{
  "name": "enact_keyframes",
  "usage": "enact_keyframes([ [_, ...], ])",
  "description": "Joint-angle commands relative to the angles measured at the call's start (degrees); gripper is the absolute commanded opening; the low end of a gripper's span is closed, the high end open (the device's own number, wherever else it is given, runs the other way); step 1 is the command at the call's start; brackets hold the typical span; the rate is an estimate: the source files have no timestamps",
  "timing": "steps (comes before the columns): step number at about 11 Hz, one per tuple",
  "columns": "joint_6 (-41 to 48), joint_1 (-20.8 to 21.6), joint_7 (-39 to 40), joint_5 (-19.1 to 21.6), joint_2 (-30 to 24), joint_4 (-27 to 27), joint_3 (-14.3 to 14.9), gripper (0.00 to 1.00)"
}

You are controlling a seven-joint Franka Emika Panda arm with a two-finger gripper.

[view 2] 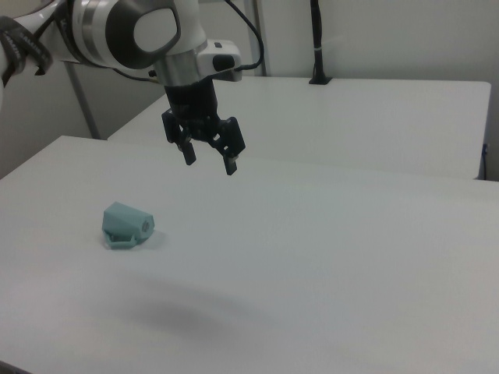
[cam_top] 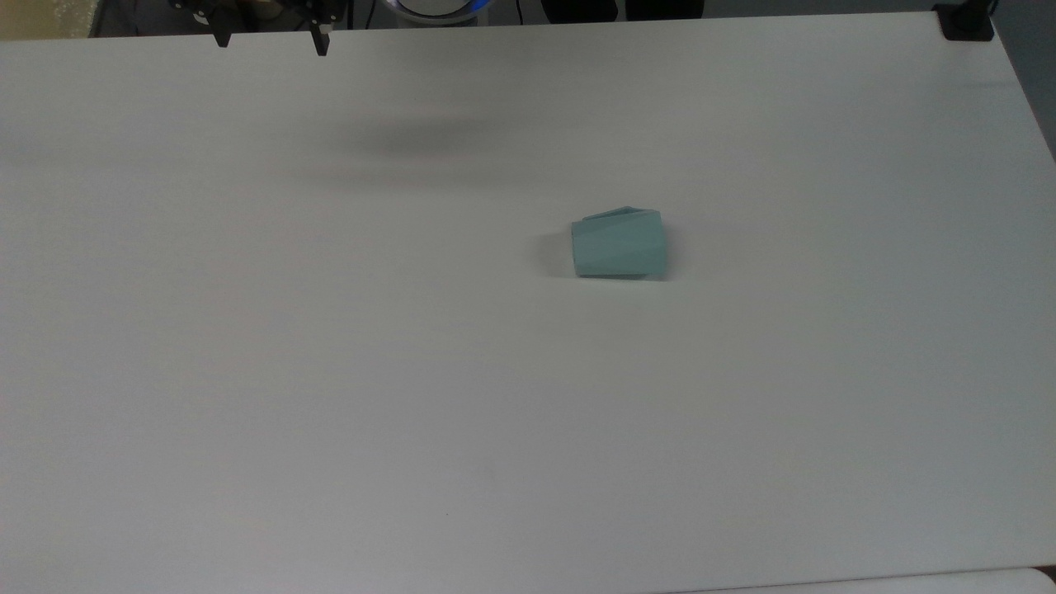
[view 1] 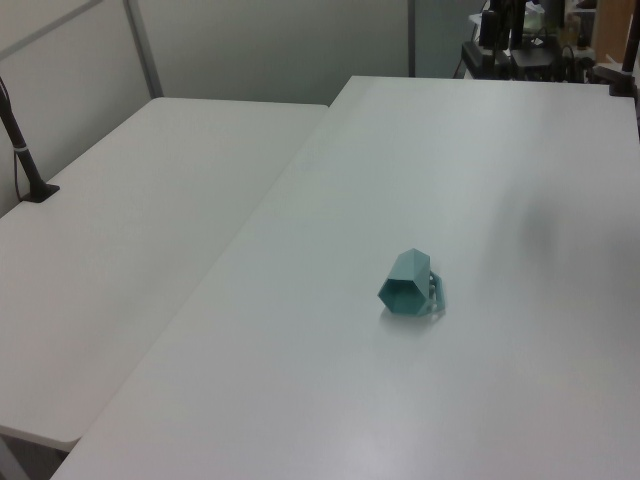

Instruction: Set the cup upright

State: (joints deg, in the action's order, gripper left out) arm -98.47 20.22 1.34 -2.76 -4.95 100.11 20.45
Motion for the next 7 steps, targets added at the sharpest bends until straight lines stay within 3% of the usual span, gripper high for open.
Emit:
enact_keyframes([
  [1, 1.2, -2.0, 2.2, 1.3, -0.3, 0.3, -0.1, 1.00],
  [7, 1.7, -2.6, 5.2, 1.4, -0.2, 0.2, -0.1, 1.00],
])
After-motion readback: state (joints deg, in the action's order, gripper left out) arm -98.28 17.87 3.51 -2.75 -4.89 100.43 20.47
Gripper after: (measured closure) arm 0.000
